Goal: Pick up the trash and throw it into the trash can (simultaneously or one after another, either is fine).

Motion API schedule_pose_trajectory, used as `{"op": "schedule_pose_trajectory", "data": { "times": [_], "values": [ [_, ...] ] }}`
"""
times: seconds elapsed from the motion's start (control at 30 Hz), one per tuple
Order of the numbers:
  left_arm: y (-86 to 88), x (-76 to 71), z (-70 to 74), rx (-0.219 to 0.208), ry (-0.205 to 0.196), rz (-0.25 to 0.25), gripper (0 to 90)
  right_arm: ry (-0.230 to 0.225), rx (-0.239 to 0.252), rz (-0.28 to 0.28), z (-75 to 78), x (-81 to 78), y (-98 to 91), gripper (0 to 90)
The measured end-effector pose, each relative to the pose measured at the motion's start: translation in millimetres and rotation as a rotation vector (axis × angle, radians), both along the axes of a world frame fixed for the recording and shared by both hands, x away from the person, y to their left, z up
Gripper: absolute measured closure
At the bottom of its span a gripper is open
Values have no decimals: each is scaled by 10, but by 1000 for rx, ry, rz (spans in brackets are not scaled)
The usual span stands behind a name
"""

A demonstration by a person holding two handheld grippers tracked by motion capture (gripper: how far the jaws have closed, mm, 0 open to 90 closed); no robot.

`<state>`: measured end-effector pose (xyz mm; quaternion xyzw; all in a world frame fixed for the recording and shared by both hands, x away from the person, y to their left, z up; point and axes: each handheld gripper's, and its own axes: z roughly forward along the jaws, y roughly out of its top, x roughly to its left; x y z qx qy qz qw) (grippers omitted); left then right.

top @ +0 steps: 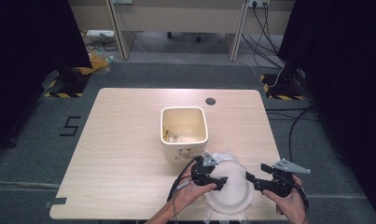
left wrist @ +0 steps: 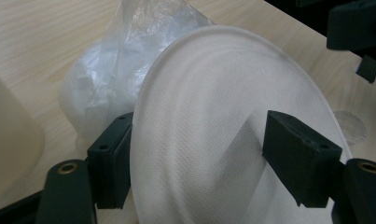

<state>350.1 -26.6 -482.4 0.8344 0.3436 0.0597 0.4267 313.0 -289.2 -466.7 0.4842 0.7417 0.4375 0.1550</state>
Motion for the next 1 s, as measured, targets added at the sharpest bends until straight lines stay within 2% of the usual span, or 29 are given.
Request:
{"op": "schedule_pose_trajectory", "data": {
  "times": [0.2, 0.37, 0.67, 0.83, 0.93, 1.0],
  "values": [
    [-225, 170, 17, 25, -18, 4, 273, -12, -50, -39, 9, -30, -87, 217],
    [-332, 287, 31, 44, -36, 22, 264, 12, -46, -82, -54, -65, -251, 221],
    [-499, 436, 35, 41, -50, 47, 263, 26, -37, -108, -92, -56, -358, 225],
    [-511, 434, 97, 26, -69, 42, 255, 27, -27, -115, -101, -48, -405, 225],
    [-445, 386, 178, -14, -68, 33, 239, 26, -17, -122, -91, -46, -438, 226],
    [-362, 340, 226, -14, -85, 29, 225, 21, -5, -123, -67, -52, -461, 226]
  ]
}}
